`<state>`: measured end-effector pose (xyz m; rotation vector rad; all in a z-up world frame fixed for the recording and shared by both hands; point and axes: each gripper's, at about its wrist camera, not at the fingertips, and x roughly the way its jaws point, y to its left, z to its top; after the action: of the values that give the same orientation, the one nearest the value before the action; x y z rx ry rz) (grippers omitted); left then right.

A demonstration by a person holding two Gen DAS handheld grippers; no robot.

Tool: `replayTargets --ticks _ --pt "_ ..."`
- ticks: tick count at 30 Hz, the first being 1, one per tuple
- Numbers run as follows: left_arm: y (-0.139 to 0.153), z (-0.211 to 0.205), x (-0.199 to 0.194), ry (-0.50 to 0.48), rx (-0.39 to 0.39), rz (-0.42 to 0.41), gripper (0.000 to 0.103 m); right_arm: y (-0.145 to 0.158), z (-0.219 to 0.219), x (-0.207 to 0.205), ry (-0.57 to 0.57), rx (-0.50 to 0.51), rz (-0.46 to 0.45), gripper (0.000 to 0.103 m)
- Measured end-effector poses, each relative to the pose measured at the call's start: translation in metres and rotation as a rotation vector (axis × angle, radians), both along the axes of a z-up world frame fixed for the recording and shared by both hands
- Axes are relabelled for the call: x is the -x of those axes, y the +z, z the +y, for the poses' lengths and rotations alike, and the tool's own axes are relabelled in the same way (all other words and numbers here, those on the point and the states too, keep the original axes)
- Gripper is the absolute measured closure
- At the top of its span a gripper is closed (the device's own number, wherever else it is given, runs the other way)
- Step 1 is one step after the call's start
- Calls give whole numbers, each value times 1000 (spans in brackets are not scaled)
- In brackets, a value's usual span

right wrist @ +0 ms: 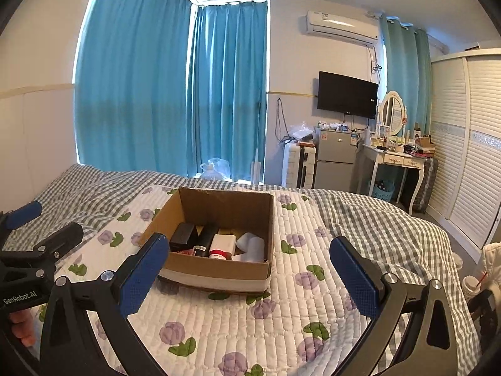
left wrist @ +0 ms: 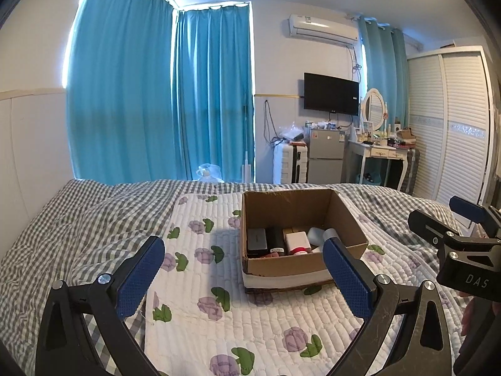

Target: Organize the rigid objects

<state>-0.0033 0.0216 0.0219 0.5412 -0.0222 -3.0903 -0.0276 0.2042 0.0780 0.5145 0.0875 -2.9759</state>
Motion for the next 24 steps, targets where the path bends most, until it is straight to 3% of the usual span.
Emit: replayTargets --ticks 24 --pt "-2 3 -1 -1 -3 -14 0 -4 -1 3 -14 -2 -23 0"
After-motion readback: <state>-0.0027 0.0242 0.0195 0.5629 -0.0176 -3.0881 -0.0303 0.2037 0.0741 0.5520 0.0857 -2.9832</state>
